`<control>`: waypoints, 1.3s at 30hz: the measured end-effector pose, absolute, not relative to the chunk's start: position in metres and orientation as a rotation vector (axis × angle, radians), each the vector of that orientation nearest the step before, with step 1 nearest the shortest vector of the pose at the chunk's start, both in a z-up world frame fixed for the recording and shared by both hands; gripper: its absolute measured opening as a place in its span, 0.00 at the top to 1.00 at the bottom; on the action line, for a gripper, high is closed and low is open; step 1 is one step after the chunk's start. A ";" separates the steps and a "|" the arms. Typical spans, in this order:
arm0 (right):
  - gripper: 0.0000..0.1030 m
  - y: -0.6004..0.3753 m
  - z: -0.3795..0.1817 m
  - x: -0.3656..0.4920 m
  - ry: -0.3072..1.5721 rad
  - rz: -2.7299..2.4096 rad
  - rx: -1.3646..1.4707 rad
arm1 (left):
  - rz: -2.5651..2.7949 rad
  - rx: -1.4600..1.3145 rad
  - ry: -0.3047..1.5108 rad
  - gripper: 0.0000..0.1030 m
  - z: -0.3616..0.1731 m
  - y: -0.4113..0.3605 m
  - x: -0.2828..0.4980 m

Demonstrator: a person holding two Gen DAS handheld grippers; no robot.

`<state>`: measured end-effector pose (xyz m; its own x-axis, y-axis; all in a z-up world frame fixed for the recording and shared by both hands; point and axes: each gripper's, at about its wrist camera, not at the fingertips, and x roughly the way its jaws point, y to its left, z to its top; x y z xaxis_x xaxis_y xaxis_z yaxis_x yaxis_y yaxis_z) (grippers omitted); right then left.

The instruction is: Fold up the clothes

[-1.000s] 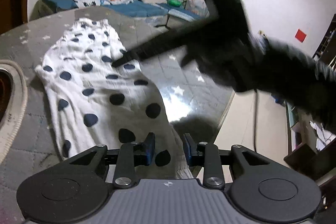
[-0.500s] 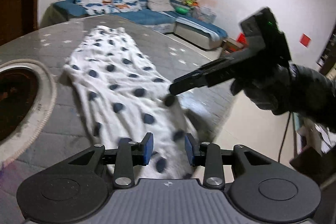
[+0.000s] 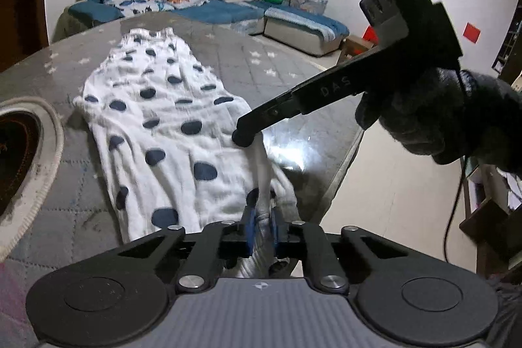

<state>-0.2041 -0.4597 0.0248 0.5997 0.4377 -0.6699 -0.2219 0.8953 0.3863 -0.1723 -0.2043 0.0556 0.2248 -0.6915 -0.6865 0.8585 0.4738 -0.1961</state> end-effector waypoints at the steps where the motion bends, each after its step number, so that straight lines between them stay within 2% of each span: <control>1: 0.92 -0.459 0.029 -0.204 0.830 0.390 0.272 | -1.090 0.229 0.796 0.91 0.061 -0.203 -0.171; 7: 0.94 -0.463 0.045 -0.197 0.755 0.370 0.258 | -1.133 0.155 0.779 0.91 0.076 -0.212 -0.161; 12: 0.94 -0.472 0.033 -0.190 0.784 0.338 0.269 | -1.150 0.149 0.854 0.88 0.055 -0.231 -0.158; 16: 0.86 -0.484 0.021 -0.191 0.825 0.325 0.299 | -1.168 0.170 0.866 0.87 0.050 -0.234 -0.158; 20: 0.84 -0.504 0.024 -0.187 0.794 0.282 0.342 | -1.186 0.190 0.866 0.83 0.048 -0.236 -0.159; 33: 0.84 -0.520 0.000 -0.091 0.800 0.156 0.255 | -1.175 0.172 0.885 0.82 0.045 -0.241 -0.143; 39: 0.85 -0.520 -0.007 -0.081 0.790 0.148 0.256 | -1.205 0.174 0.917 0.81 0.039 -0.245 -0.141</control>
